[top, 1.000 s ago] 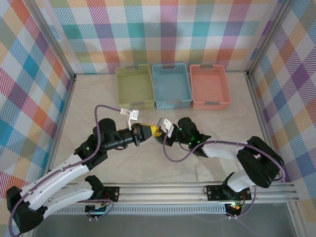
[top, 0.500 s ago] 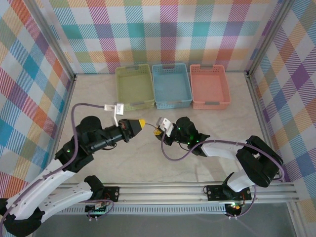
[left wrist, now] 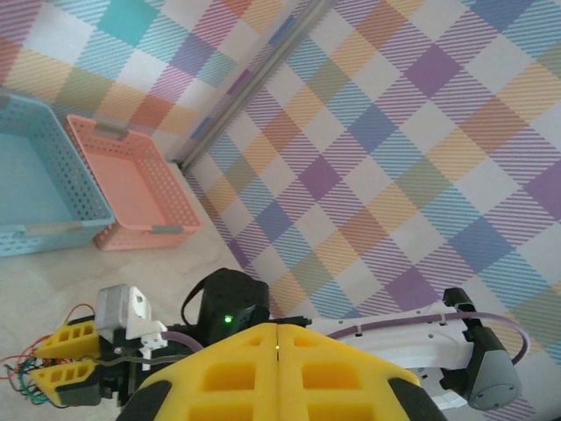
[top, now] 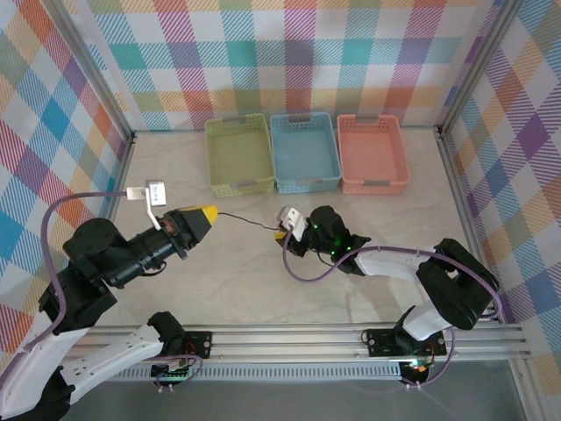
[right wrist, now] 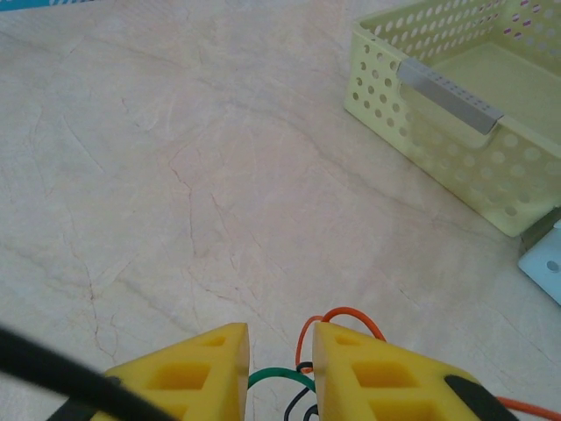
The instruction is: Untangle the cables
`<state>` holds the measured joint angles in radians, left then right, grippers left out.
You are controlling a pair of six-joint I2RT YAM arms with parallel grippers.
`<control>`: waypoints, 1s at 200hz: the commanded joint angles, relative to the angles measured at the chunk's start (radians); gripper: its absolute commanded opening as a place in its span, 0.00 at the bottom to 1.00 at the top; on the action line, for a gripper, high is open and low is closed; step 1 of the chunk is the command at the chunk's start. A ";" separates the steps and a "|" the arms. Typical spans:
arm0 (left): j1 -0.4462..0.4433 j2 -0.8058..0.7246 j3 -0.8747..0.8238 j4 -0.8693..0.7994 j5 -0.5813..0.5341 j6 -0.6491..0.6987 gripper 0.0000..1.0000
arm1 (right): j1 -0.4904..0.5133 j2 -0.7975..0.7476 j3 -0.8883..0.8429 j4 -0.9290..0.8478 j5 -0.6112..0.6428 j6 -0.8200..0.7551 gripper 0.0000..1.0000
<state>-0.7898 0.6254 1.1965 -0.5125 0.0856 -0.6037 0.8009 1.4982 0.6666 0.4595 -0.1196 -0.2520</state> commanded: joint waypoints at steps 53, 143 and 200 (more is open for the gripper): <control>-0.011 -0.041 0.193 -0.090 -0.083 0.105 0.00 | -0.024 0.025 0.028 -0.069 0.047 0.010 0.27; -0.012 -0.089 0.253 -0.138 -0.116 0.138 0.00 | -0.049 0.040 0.051 -0.115 0.112 0.044 0.27; -0.012 -0.050 0.146 -0.113 -0.093 0.108 0.00 | -0.050 -0.006 0.013 -0.065 0.037 0.040 0.30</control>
<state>-0.7898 0.5468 1.3888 -0.6537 -0.0170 -0.4889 0.7574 1.5253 0.6941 0.3679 -0.0311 -0.2203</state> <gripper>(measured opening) 0.052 0.287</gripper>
